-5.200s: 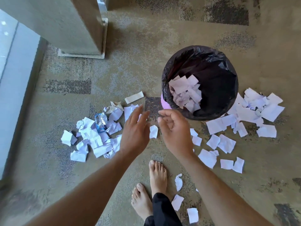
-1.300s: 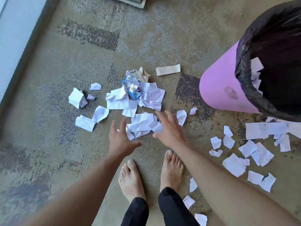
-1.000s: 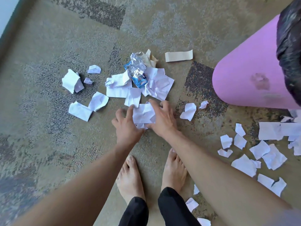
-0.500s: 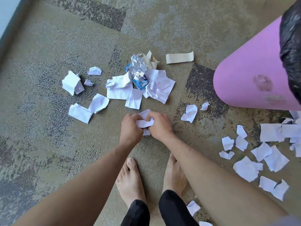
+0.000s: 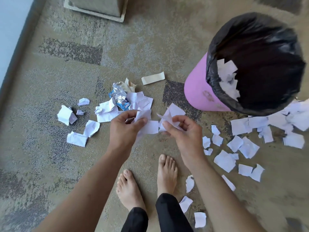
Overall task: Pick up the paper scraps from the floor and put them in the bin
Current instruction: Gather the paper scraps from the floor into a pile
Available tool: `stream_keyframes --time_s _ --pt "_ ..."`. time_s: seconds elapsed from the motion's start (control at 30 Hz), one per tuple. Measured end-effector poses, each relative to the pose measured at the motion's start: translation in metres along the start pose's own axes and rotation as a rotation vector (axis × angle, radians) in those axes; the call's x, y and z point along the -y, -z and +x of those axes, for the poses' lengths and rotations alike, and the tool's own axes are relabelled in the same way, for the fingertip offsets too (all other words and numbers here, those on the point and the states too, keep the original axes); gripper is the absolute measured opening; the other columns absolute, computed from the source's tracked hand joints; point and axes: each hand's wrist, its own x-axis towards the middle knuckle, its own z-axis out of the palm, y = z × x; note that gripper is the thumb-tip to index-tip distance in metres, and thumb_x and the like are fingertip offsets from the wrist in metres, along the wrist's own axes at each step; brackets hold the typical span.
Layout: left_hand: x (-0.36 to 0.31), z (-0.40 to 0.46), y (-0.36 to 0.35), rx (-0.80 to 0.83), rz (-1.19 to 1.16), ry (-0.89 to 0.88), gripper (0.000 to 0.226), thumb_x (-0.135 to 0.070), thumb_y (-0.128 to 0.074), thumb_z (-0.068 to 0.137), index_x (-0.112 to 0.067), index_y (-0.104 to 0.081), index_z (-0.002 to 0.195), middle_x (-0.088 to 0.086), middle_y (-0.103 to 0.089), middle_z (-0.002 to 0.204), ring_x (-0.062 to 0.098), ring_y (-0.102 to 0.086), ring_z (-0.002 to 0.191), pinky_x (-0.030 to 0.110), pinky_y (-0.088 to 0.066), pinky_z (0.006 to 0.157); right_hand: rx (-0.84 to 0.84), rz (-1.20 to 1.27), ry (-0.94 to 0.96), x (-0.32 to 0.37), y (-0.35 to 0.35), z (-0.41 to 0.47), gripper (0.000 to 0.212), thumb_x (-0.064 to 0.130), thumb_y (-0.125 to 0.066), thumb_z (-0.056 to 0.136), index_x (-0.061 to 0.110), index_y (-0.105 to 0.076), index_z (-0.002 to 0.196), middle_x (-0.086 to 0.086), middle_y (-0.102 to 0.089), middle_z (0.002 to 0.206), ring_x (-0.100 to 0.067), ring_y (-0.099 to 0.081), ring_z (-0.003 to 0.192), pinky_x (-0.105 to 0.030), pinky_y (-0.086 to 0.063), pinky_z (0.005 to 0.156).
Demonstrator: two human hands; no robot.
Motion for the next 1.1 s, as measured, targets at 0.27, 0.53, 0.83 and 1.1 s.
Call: stream_keyframes --time_s 0.27,0.53,0.83,1.1 --pt "-0.125 -0.047 -0.104 0.212 0.056 -0.139 0.019 0.001 -0.074 0.078 -0.017 -0.072 0.082 -0.002 -0.073 0.077 0.013 -0.065 0.066 0.025 -0.05 0.052 -0.234 0.347 0.042 0.126 0.088 -0.009 0.024 0.01 -0.075 0.079 -0.001 -0.061 0.096 -0.017 -0.068 0.092 -0.028 -0.069 0.085 -0.031 -0.058 0.074" --pt "-0.172 -0.03 -0.199 0.268 0.416 -0.317 0.023 -0.01 -0.077 0.078 -0.019 -0.068 0.098 -0.009 -0.068 0.089 0.0 -0.062 0.078 0.021 -0.054 0.066 -0.353 0.251 -0.095 0.165 0.147 0.043 0.022 0.01 -0.071 0.086 0.005 -0.063 0.105 -0.007 -0.069 0.107 -0.021 -0.068 0.092 -0.027 -0.057 0.067" --pt "-0.167 -0.024 -0.204 0.399 0.51 -0.334 0.049 -0.02 -0.072 0.085 -0.018 -0.056 0.132 -0.001 -0.063 0.126 0.006 -0.054 0.111 0.024 -0.046 0.094 -0.364 -0.276 0.012 0.149 0.144 0.06 0.05 0.029 -0.061 0.093 0.024 -0.045 0.14 0.001 -0.045 0.147 -0.018 -0.047 0.131 -0.044 -0.045 0.106" --pt "-0.122 -0.034 -0.109 0.075 0.33 -0.481 0.018 -0.016 -0.069 0.087 -0.029 -0.061 0.097 -0.002 -0.067 0.104 0.001 -0.062 0.09 0.009 -0.044 0.068 -0.209 -0.352 0.502 0.127 0.046 0.001 0.033 0.015 -0.065 0.09 0.016 -0.057 0.122 0.002 -0.054 0.12 -0.012 -0.06 0.102 -0.022 -0.054 0.074"
